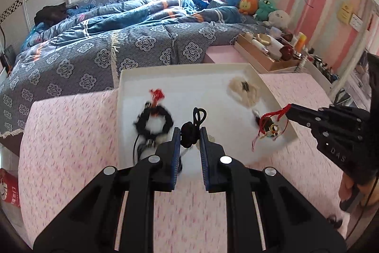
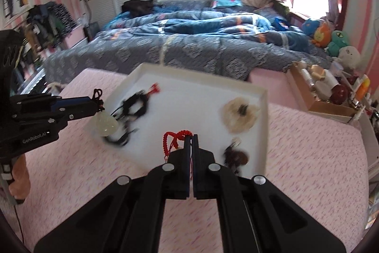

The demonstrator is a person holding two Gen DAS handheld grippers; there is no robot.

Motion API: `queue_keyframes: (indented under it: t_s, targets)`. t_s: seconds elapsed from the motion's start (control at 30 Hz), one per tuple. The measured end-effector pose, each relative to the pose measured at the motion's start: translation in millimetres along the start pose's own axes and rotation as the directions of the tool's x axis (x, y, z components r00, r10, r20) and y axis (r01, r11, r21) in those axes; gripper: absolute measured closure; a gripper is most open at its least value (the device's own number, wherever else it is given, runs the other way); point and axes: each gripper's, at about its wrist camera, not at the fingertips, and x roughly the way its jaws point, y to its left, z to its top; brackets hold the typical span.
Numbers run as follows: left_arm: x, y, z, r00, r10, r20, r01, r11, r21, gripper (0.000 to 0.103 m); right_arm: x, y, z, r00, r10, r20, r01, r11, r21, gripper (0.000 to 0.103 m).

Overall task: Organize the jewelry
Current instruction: 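Carry black knot charm and red-cord charm over the white tray with both tools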

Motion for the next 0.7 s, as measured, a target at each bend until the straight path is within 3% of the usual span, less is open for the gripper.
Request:
queue_keyframes:
  t_s: [0.2,0.3,0.4,0.7]
  targets:
    - [59.5,-0.3,38.7,0.998,0.02,-0.053,-0.022,0.999,-0.037,0.089,44.3,-16.7,22.8,0.998,-0.054,-0.021,0.054,0.999,0.007,0.103]
    - [90.1,1.6,44.1,0.996,0.007,-0.092,-0.013,0.998,-0.063,0.089,63.8,-24.4,27.0,0.997,-0.069,-0.034,0.07,0.998,0.013,0.103]
    - [122.8,1.8,44.0,0.989,0.058,-0.135,-0.065,0.996,-0.053,0.089,88.8,-34.1,27.6,0.994,-0.083,-0.071,0.085,0.996,0.024,0.103]
    - [142.6,8.5,32.9,0.982,0.094,-0.165,-0.104,0.993,-0.051,0.087,128.8,-49.2,14.3,0.982,-0.109,-0.156,0.114,0.993,0.023,0.102]
